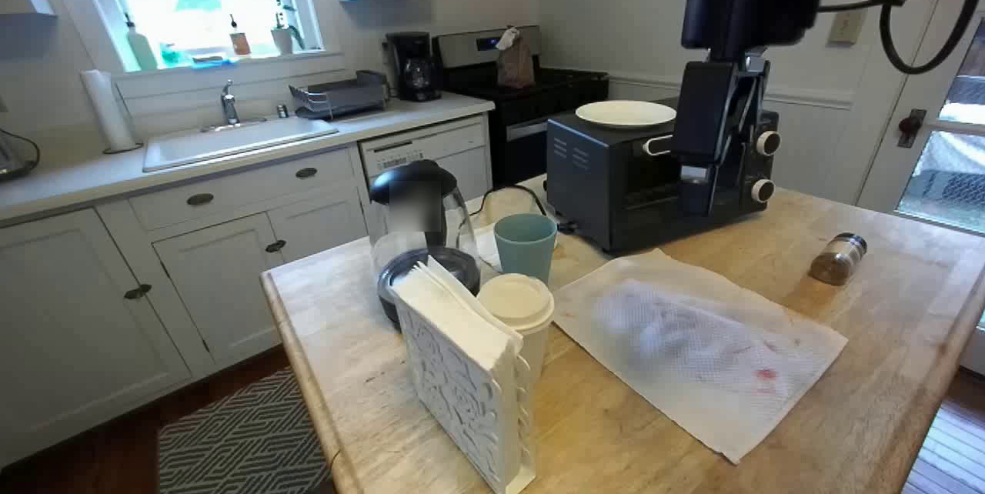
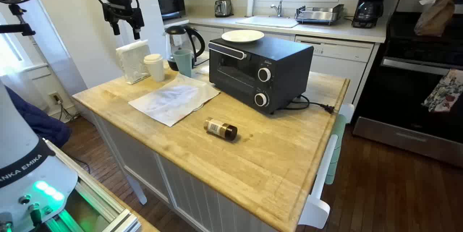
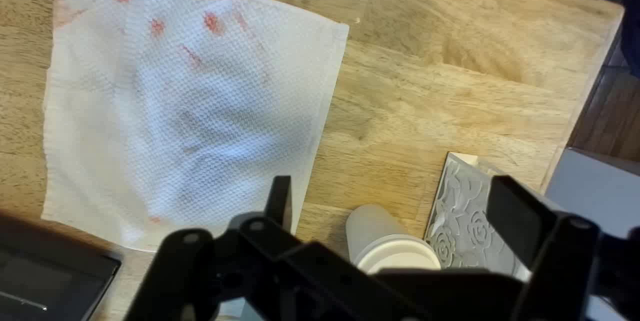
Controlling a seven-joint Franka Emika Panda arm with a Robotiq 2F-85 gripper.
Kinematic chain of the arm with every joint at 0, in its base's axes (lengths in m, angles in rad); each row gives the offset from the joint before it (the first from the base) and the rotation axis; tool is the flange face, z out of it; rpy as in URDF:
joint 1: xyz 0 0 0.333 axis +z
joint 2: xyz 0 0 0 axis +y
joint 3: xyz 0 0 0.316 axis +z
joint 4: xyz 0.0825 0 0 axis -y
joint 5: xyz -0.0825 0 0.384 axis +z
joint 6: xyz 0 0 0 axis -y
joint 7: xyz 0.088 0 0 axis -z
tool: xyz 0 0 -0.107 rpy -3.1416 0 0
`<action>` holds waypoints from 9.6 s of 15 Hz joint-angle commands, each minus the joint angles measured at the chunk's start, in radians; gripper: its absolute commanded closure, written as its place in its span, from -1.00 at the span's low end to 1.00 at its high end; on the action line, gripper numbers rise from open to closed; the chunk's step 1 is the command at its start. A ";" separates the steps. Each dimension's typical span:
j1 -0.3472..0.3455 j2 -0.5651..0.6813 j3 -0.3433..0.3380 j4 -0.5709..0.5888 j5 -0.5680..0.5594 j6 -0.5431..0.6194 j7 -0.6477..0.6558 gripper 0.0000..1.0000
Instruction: Pick up the spice bottle and make it stand upright on the table
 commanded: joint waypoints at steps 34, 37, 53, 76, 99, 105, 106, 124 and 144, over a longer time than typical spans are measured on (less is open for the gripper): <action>-0.399 0.361 -0.381 -0.085 0.182 0.444 0.542 -1.00; -0.410 0.387 -0.421 -0.110 0.156 0.529 0.650 -1.00; -0.361 0.521 -0.461 -0.076 0.072 0.591 0.952 -0.52; -0.006 0.410 -0.786 -0.138 -0.902 0.587 1.885 0.56; -0.182 0.512 -0.275 -0.048 -1.439 -0.021 2.653 0.56; -0.196 0.621 -0.219 -0.004 -1.484 -0.017 2.740 0.56; -0.196 0.639 -0.215 0.006 -1.500 -0.016 2.748 0.56; -0.366 0.655 -0.205 0.028 -1.252 0.439 2.295 0.56; -0.320 0.637 -0.305 -0.011 -0.438 0.516 1.386 -1.00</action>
